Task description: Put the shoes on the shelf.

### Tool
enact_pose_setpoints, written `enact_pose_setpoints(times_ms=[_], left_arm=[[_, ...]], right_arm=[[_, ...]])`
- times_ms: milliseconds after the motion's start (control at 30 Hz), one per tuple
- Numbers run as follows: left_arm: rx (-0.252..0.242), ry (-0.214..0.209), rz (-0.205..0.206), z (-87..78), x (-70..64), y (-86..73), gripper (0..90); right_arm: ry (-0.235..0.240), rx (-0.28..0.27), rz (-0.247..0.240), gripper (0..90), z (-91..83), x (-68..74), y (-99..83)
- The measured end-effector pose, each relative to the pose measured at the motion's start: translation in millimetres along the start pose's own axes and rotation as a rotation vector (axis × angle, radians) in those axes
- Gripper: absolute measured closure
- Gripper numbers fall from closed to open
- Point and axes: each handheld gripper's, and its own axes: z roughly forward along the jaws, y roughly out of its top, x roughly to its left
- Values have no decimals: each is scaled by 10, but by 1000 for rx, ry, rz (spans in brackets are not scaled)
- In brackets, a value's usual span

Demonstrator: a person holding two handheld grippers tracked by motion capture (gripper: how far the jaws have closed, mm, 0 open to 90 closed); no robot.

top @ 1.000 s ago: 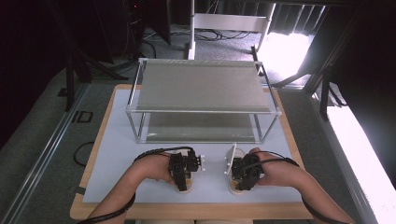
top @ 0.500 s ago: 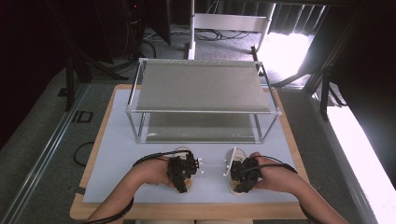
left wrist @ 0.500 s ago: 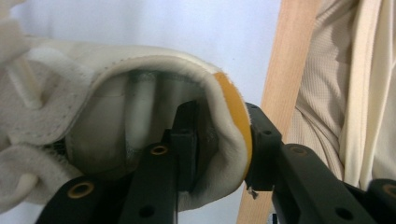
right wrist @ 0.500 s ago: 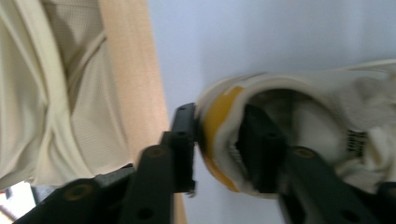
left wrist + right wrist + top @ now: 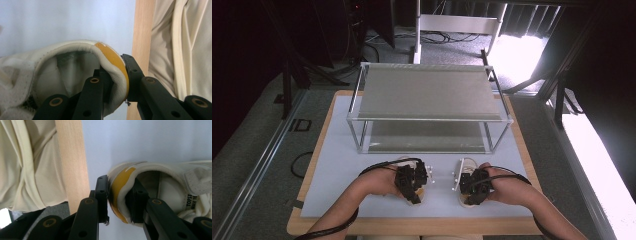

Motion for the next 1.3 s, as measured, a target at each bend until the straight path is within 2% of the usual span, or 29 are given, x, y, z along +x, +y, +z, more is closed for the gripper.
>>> enact_pose_setpoints(times_ms=[67, 267, 433, 567, 667, 767, 833, 933, 1000, 1067, 1167, 1200, 1267, 1300], left_arm=[[-9, 12, 4, -21, 12, 40, 796], [-84, 44, 34, -75, 51, 159, 795], [-110, 72, 60, -91, 108, 272, 795], [-143, 95, 75, -100, 143, 342, 795], [-158, 110, 113, -84, 169, 372, 795], [-186, 146, 164, -60, 195, 382, 794], [-222, 153, 176, -42, 215, 381, 795], [-246, 147, 188, -28, 267, 385, 794], [-240, 145, 196, -9, 314, 400, 794], [-242, 132, 201, 8, 378, 414, 793], [-255, 137, 215, 24, 438, 426, 793], [-268, 141, 240, 31, 500, 437, 793], [-282, 147, 255, 30, 557, 449, 792], [-297, 148, 256, 36, 586, 456, 792]], right_arm=[[-17, -1, -6, 732, -31, -9, -17], [-54, -42, -18, 733, -129, -53, -75], [-88, -63, -42, 733, -168, -84, -102], [-105, -75, -28, 730, -179, -144, -114], [-126, -82, -14, 730, -172, -197, -128], [-164, -116, -17, 730, -176, -250, -158], [-180, -157, -24, 730, -189, -286, -188], [-166, -210, -14, 730, -211, -358, -240], [-160, -213, -17, 731, -205, -396, -250], [-169, -190, -23, 730, -186, -423, -238], [-176, -182, -29, 730, -167, -460, -224], [-176, -184, -35, 730, -163, -479, -219], [-180, -226, -38, 728, -159, -565, -218], [-180, -226, -38, 728, -159, -565, -218]])
